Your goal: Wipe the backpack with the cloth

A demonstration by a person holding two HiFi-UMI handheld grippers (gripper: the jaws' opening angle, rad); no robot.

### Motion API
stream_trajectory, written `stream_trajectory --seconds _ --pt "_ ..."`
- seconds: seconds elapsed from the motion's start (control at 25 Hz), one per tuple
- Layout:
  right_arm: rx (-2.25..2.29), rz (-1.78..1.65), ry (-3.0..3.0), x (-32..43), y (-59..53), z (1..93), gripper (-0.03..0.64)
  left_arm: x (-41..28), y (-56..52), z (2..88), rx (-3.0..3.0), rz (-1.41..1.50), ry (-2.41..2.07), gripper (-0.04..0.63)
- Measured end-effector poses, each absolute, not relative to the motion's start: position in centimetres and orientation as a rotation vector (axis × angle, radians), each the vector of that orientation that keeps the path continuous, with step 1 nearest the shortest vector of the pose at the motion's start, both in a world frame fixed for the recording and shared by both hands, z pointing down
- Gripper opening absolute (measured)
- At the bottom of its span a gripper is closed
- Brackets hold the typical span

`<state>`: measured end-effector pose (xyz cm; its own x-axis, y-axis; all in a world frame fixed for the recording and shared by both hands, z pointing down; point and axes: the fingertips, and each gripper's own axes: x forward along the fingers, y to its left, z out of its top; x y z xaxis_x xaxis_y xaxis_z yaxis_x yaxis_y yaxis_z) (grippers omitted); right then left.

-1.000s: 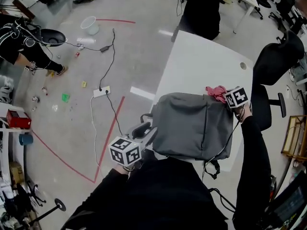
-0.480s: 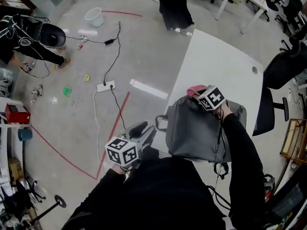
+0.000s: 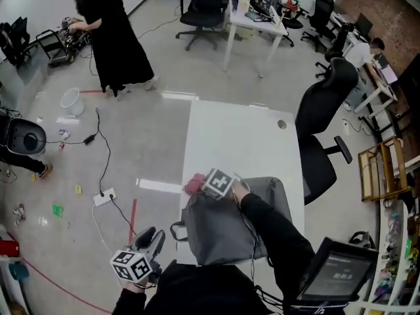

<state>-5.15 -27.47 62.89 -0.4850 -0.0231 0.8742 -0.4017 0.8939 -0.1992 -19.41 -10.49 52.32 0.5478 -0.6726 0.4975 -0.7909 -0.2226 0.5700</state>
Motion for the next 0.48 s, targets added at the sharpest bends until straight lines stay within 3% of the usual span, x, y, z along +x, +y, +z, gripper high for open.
stream_trajectory --seconds 0.24,0.48 --pt "0.536 0.726 -2.045 5.9 -30.3 62.9 0.058 -13.9 -11.1 52.3 2.011 0.176 -1.12 0.16" --pt "0.626 0.598 -1.96 17.1 -31.9 61.1 0.058 -6.2 -10.6 50.9 2.047 0.193 -1.087 0.16"
